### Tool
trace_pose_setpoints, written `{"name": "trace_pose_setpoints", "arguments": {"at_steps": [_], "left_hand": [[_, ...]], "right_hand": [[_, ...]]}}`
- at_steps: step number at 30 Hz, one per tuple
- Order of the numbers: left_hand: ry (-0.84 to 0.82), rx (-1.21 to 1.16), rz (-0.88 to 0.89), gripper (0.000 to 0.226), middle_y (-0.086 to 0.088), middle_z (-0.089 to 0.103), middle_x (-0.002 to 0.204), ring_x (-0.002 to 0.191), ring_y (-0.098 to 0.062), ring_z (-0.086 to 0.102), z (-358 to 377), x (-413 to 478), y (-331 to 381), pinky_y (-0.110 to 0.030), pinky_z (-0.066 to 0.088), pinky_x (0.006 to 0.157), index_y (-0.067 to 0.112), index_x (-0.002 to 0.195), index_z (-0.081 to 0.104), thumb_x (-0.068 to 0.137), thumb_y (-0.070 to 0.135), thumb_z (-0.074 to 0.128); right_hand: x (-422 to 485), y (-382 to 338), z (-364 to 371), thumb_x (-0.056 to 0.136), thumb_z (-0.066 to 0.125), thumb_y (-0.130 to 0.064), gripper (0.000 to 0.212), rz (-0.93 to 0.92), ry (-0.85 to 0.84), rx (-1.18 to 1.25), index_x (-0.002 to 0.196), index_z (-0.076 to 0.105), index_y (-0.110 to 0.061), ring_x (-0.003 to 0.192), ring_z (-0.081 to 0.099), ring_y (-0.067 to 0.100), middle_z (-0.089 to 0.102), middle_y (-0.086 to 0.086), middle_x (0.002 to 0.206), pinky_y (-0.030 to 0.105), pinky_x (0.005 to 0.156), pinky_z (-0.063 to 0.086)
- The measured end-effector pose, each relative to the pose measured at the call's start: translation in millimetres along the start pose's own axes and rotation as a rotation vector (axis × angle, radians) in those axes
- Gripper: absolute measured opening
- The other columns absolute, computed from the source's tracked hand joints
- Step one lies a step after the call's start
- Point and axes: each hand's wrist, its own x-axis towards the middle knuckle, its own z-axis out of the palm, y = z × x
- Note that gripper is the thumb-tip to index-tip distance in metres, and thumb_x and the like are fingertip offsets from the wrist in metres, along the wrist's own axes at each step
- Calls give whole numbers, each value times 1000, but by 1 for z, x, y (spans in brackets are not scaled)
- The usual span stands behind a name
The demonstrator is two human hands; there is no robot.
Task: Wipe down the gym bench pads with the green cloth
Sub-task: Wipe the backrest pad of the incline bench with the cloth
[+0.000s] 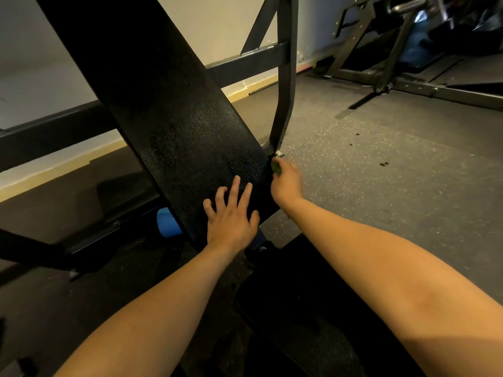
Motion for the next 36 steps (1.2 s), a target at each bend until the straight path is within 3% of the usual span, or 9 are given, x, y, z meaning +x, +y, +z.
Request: {"name": "trace_pose_setpoints", "arguments": {"at_steps": [3,5,9,15,18,21,26,32,36], "left_hand": [[24,5,2,71,4,-15,167,146,-31,3,3,1,-1,-58,12,114,34,159,-3,100,56,30],[29,6,4,72,3,-14,167,146,-31,3,3,1,-1,-58,11,114,34,159,-2,100,56,31],[31,-4,0,70,3,-15,167,147,-31,1,3,0,0,-59,9,115,33,159,-1,101,54,30],[41,-29,-4,70,3,-13,167,147,-30,0,4,-1,1,-59,7,115,33,160,1,100,53,32],[54,-17,-11,70,2,-12,167,147,-30,1,2,-1,2,-59,7,115,32,160,3,100,53,33],[-3,-27,11,71,2,-14,167,147,-31,0,-3,-3,1,-60,6,115,33,159,0,101,54,33],[25,2,82,68,1,0,167,145,-31,11,-20,11,-20,-57,13,113,34,158,13,99,52,42],[117,26,-41,74,-8,-13,167,151,-31,-2,-19,35,-34,-60,6,116,27,160,1,98,53,32],[161,35,-39,76,-11,-9,167,151,-31,0,-15,33,-31,-56,6,117,25,161,2,96,54,31]], "right_hand": [[11,-18,10,98,50,-3,47,-203,-64,2,144,49,-12,125,43,32,49,14,137,32,107,34],[10,-13,16,101,47,-8,48,-196,-59,-56,148,45,-14,131,37,31,43,11,146,31,110,29],[-3,12,20,104,37,-12,48,105,-6,-35,152,37,-13,135,39,33,38,13,150,37,114,31],[-29,13,15,102,39,-13,36,538,-75,0,135,46,-2,122,53,39,50,24,136,38,94,44],[-51,16,34,102,39,-17,41,584,-224,-39,138,45,1,126,53,37,50,22,141,40,103,47],[-58,7,31,102,39,-19,39,726,-107,157,135,49,0,122,56,36,55,20,136,41,98,50],[-31,-7,5,106,38,-15,47,568,36,224,151,31,-8,132,41,34,34,16,150,35,109,33],[24,-31,8,96,42,-3,45,205,-194,60,139,51,-10,115,57,37,60,17,129,42,95,48],[41,-62,13,98,44,-2,51,21,-201,37,149,40,-8,134,46,32,47,16,147,39,113,37]]}}
